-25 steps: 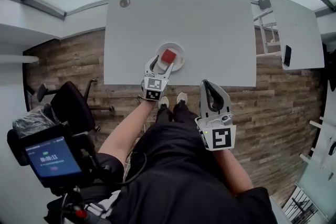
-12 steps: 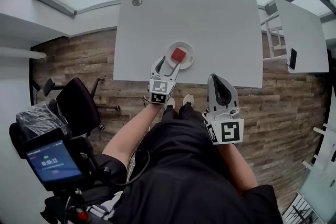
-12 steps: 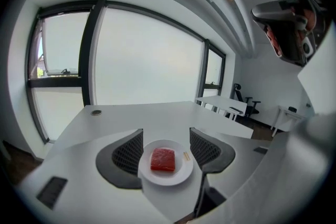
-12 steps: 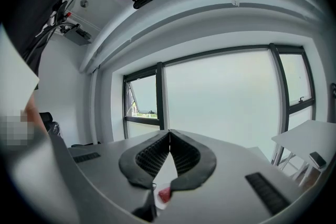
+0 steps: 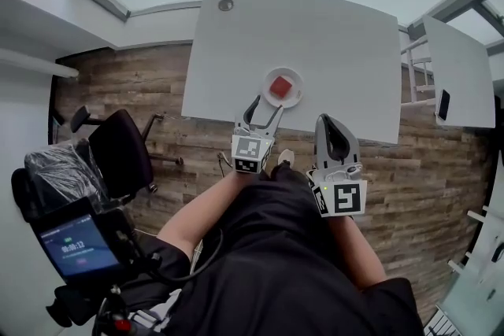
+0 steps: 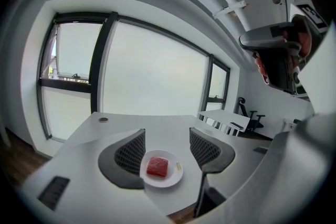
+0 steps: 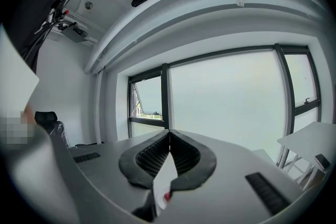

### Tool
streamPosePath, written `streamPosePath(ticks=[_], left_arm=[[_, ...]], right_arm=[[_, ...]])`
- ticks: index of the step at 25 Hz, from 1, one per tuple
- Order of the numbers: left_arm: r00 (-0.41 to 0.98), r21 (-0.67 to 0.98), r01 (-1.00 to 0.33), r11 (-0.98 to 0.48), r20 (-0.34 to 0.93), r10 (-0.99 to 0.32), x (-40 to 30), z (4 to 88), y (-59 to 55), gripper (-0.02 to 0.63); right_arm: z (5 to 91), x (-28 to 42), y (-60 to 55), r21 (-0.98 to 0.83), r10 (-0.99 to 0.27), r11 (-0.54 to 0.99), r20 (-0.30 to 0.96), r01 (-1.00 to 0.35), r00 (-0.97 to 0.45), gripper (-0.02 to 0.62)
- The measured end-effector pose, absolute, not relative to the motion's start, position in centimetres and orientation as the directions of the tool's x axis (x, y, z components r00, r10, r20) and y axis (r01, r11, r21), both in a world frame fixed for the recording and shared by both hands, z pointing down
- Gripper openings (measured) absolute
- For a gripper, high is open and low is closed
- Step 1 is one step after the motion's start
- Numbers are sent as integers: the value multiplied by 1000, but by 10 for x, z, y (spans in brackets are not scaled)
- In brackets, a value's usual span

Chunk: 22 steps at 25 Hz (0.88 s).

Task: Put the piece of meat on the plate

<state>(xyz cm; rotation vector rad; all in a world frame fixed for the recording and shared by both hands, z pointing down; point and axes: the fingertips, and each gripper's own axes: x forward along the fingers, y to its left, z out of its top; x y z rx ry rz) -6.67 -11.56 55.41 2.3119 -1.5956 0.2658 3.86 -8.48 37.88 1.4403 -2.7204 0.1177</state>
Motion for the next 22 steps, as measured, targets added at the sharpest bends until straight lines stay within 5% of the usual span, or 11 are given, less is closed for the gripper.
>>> streamPosePath(ticks=[22], left_arm=[[279,124,-957,-261,160,-947,-85,454,-71,261]], right_arm=[[368,12,-64,32,-768,640,61,-767,-638,6]])
